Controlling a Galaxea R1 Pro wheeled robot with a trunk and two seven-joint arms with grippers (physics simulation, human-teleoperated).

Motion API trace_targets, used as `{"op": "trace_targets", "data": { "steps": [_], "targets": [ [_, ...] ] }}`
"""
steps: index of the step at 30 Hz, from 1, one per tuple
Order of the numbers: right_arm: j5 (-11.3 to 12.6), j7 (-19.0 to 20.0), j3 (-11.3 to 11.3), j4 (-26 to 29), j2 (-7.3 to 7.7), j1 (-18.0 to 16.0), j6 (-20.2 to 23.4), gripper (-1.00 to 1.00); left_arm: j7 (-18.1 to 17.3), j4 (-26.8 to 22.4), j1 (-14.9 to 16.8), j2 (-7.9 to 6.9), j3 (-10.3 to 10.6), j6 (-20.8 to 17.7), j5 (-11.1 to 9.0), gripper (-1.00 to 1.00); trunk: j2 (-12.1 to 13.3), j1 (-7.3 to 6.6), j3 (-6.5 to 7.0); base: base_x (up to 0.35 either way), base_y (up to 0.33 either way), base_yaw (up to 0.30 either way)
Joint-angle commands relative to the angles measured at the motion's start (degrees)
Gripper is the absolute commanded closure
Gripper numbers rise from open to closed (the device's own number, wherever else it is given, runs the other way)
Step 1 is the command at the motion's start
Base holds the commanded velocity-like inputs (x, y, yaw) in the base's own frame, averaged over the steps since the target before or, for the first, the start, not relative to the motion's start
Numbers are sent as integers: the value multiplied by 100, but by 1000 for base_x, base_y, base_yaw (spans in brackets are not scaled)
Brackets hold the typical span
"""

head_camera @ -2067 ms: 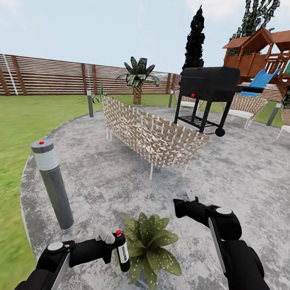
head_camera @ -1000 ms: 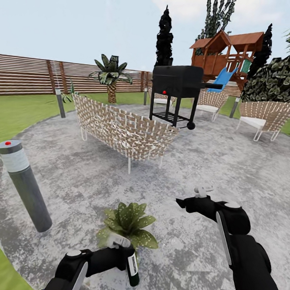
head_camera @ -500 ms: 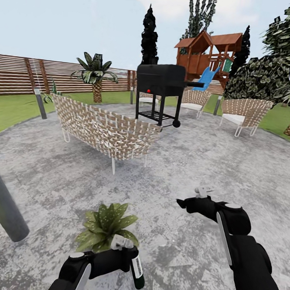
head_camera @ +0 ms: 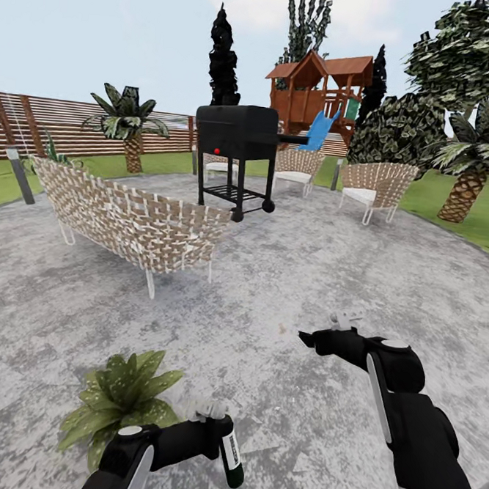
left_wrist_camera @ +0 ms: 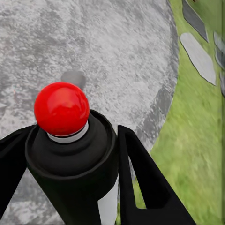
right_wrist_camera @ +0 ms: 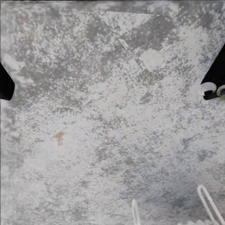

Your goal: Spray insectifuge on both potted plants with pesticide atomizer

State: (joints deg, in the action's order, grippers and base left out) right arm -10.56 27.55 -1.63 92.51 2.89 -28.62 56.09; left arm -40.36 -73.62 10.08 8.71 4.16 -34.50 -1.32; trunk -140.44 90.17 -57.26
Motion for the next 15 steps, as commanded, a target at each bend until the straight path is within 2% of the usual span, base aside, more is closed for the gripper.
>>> {"op": "trace_targets", "data": {
  "steps": [1,4,6,8,9,11,13,15],
  "targets": [
    [-61,58,-4,4,2,-3,11,-100,-9,-2,3,4,-5,-48,-18,100,-2,-1,-6,3,-347,-278],
    [-63,56,-52,4,22,-30,19,-100,26,3,3,7,-9,-43,-18,100,-2,-1,-6,1,-347,-278],
    [-61,52,-248,4,30,-59,28,-100,178,6,3,7,-16,68,-29,100,-2,-1,-6,32,-347,-278],
    [-61,53,-288,4,27,-62,31,-100,214,12,3,8,-18,143,-74,100,-2,-1,-6,73,-346,-279],
    [-61,57,-317,4,14,-54,23,-100,327,33,3,4,-18,205,-203,100,-2,-1,-6,108,-339,-279],
    [-61,49,-313,6,10,-32,-9,-100,603,164,11,28,1,223,-238,100,-2,-1,-6,128,-332,-279],
    [-66,49,-294,8,36,-21,-55,-100,1035,339,25,60,170,238,-258,100,-2,-1,-6,164,-314,-279],
    [-69,47,-287,10,43,-7,-182,-100,1139,381,28,67,237,241,-259,100,-2,-1,-6,209,-284,-279]
  ]
}}
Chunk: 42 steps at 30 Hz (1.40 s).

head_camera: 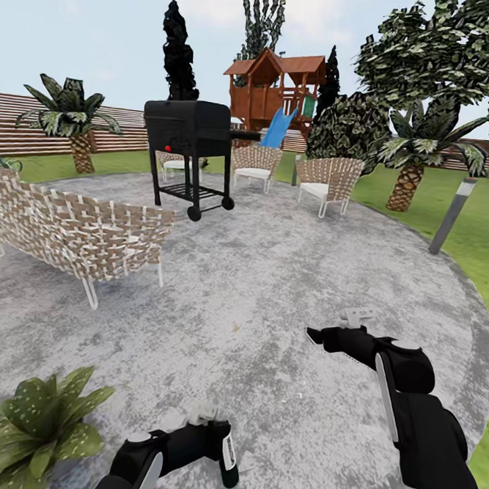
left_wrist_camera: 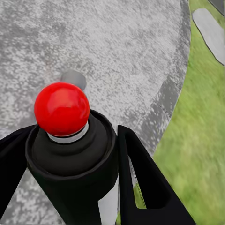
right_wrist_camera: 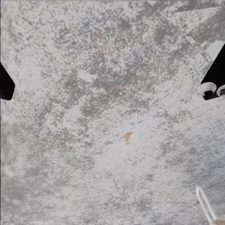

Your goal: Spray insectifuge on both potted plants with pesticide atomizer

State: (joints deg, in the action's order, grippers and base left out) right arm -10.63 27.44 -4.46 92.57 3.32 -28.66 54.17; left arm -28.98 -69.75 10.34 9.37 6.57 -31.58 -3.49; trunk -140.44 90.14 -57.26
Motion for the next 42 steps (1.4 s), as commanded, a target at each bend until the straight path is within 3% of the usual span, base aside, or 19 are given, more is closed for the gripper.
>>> {"op": "trace_targets", "data": {
  "steps": [1,9,14,17,19,21,23,24,25,27,28,33,34,35,36,38,42],
  "targets": [
    [-61,54,-3,3,0,-6,-13,-100,17,-1,5,3,12,-50,-41,100,-2,1,-6,232,-267,-279],
    [-77,42,-2,2,-22,-32,-21,-100,24,5,21,3,29,-48,-46,100,-2,1,-6,284,-187,-279],
    [-92,35,-18,0,-15,19,6,-100,24,31,21,-11,26,376,-49,100,-2,1,-6,322,-119,-279],
    [-100,34,-54,-1,-4,28,17,-100,14,45,21,-14,23,416,-100,100,-2,1,-6,326,-124,-279],
    [-103,33,-179,-1,5,37,23,-100,6,62,21,-19,32,422,-247,100,-2,1,-6,320,-159,-279],
    [-102,44,-507,-2,25,40,28,-100,120,23,21,-36,6,376,-304,100,-2,1,-6,311,-180,-279],
    [-102,51,-893,0,151,38,-21,-100,573,-290,21,-46,-15,59,-416,100,-2,1,-6,297,-121,-279],
    [-100,50,-966,1,206,46,-87,-100,740,-447,21,-42,-5,-60,-451,100,-2,1,-6,275,-55,-279],
    [-98,55,-1052,1,287,137,-371,-100,965,-923,21,-25,10,-351,-542,100,-2,1,-6,139,-18,-279],
    [-99,62,-1095,2,370,205,-517,-100,1092,-1108,59,-32,7,-498,-671,100,-2,1,-6,64,-8,-278],
    [-98,76,-1106,6,693,353,-604,-100,1481,-1133,122,-49,-5,-574,-761,100,-2,1,-6,15,-2,-279],
    [-97,206,-1106,5,855,575,-1130,-100,1855,-1000,184,-10,27,-550,-803,100,-2,1,-6,5,-1,-278],
    [-102,1122,-1128,0,956,711,-1347,-100,1858,-857,388,-15,21,-587,-808,100,-2,1,-6,1,0,-278],
    [-104,1574,-1156,1,1121,743,-1384,-100,1857,-747,423,-12,20,-589,-873,100,-2,1,-6,0,0,-278],
    [-104,1747,-1185,0,1197,758,-1395,-100,1852,-641,437,-25,20,-579,-1017,100,-2,1,-6,0,0,-278],
    [-105,1926,-1232,-1,1278,774,-1408,-100,1881,-469,451,-47,25,-516,-1509,100,-2,1,-6,0,0,-278],
    [-106,2026,-1255,-2,1302,788,-1380,-100,1916,51,458,-60,32,-107,-1971,100,-2,1,-6,10,0,-279]
  ]
}}
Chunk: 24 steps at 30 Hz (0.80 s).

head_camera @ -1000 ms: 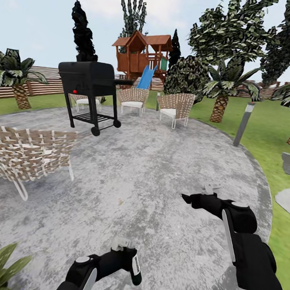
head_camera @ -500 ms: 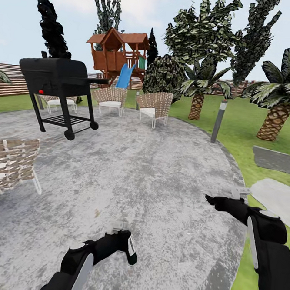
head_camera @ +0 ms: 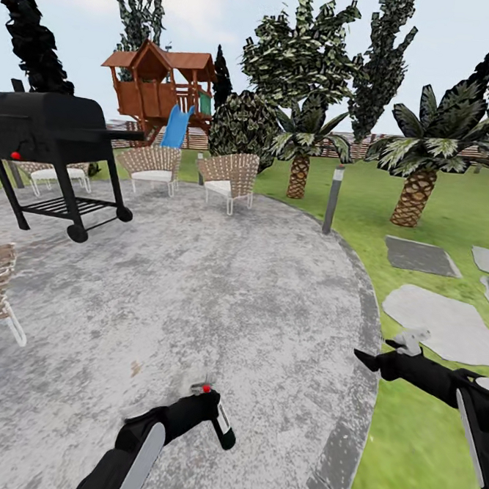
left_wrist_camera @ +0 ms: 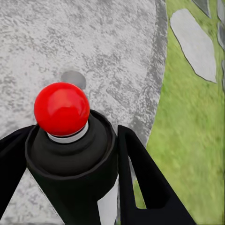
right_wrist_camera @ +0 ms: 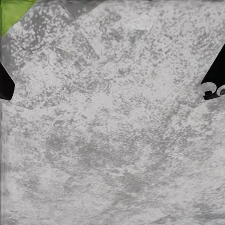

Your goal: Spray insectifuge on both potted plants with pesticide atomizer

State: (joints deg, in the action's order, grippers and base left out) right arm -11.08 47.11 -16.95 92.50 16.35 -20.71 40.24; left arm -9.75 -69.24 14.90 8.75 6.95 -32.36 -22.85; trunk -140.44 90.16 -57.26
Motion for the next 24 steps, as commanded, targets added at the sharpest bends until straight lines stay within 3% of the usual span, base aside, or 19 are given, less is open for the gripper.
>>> {"op": "trace_targets", "data": {
  "steps": [1,6,7,8,10,24],
  "targets": [
    [-60,70,-5,5,4,-8,23,-100,-7,128,3,-1,-10,66,-86,100,-3,-1,-5,131,0,-279],
    [-83,87,36,10,217,-16,796,-100,-70,521,22,6,31,432,-166,100,-3,-1,-5,290,0,-273],
    [-84,87,37,11,219,-15,806,-100,-70,576,33,9,52,437,-161,100,-3,-1,-5,336,0,-247],
    [-86,88,41,12,225,-13,832,-100,-71,792,106,23,250,459,-144,100,-3,-1,-5,339,0,-233],
    [-86,88,43,13,227,-12,840,-100,-71,861,134,24,371,469,-137,100,-3,-1,-5,340,0,-226],
    [-87,88,51,14,228,-7,845,-100,-11,947,171,29,463,480,-103,100,-3,-1,-5,337,-79,-211]
  ]
}}
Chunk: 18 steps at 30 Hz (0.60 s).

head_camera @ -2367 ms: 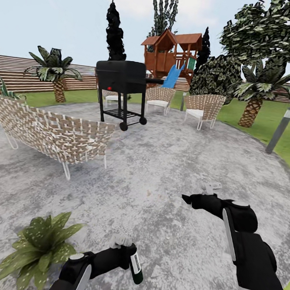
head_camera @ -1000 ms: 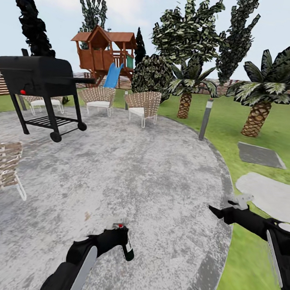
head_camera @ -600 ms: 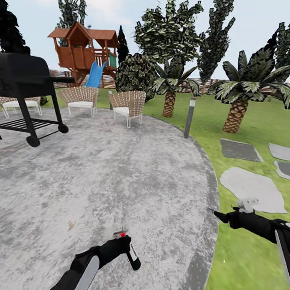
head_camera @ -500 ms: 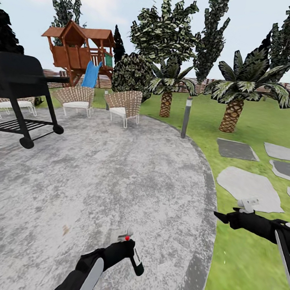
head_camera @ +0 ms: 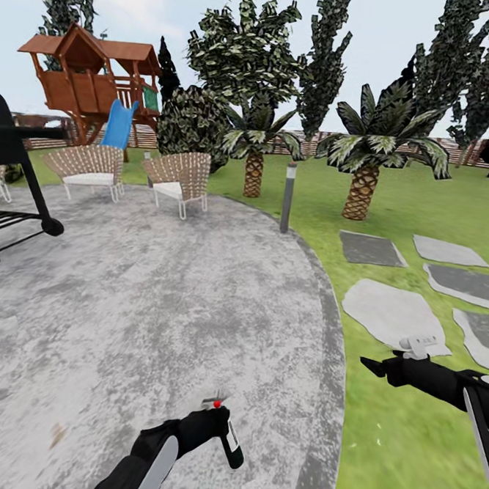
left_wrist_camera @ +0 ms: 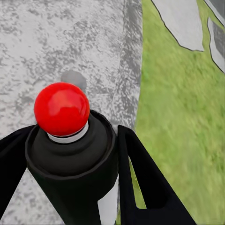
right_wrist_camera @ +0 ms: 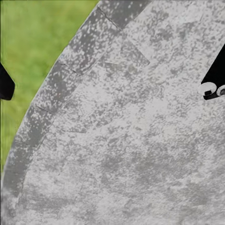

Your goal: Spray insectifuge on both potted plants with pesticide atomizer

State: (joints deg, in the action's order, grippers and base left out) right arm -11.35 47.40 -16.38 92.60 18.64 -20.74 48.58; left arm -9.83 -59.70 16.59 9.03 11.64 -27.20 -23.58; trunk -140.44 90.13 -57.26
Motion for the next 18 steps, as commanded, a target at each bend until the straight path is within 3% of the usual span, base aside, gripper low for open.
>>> {"op": "trace_targets", "data": {
  "steps": [1,18],
  "targets": [
    [-60,59,-5,4,-1,-6,11,-100,1,-7,2,2,-6,-34,-28,100,-2,2,-6,307,-201,-197],
    [-60,59,-5,3,-1,-3,2,-100,10,2,2,-6,-2,-23,-24,100,-2,2,-6,292,-224,-195]
  ]
}}
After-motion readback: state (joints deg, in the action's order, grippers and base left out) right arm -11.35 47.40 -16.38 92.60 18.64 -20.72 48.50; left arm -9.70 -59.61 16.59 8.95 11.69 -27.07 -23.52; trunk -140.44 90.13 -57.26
